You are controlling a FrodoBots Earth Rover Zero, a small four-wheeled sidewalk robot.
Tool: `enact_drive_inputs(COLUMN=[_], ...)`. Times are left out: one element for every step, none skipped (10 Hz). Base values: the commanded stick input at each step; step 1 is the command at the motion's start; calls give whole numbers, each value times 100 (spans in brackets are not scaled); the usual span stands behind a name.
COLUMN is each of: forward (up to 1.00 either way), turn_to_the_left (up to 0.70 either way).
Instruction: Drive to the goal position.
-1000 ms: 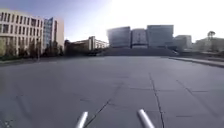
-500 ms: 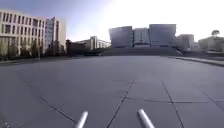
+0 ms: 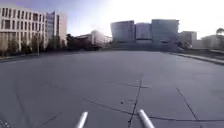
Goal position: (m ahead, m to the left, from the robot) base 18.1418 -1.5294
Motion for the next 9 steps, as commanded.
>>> enact_drive_inputs(forward=[100,100,100,100,100,100,100,100,100], turn_to_the_left=[-21,-2,0,0,0,0,0,0,0])
